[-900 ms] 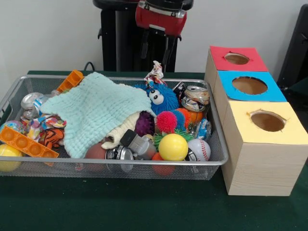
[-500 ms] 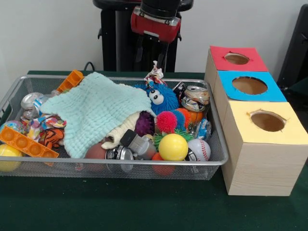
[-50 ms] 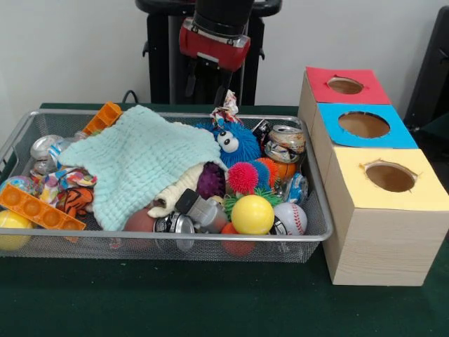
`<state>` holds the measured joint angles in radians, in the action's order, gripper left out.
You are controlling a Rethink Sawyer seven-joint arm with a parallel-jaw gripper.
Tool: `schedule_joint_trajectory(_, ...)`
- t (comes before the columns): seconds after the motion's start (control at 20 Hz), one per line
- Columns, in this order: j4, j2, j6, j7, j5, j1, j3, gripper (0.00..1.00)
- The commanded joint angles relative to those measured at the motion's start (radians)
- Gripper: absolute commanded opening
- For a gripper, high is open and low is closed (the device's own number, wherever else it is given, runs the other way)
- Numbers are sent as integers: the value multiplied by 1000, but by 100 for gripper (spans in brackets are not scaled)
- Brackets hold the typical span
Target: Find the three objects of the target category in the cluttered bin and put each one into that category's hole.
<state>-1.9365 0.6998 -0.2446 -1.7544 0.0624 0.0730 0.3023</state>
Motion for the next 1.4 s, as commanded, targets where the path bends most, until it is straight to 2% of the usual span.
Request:
schedule_joint_trajectory(0.05, 33, -86, 222, -283, 68, 33, -10, 100)
schedule_joint_trajectory(0.3, 44, -101, 263, -240, 76, 68, -40, 100)
schedule_joint_trajectory(0.5, 64, -171, 337, -243, 89, 106, -85, 100)
schedule_joint_trajectory(0.75, 68, -229, 426, -261, 101, 119, -104, 100)
schedule_joint_trajectory(0.9, 66, -239, 445, -257, 110, 114, -100, 100)
schedule_joint_trajectory(1.15, 68, -287, 411, -242, 107, 171, -176, 100)
schedule_joint_trajectory(1.3, 56, -281, 382, -240, 112, 197, -210, 100)
schedule_joint_trajectory(1.4, 52, -277, 318, -230, 136, 192, -209, 100)
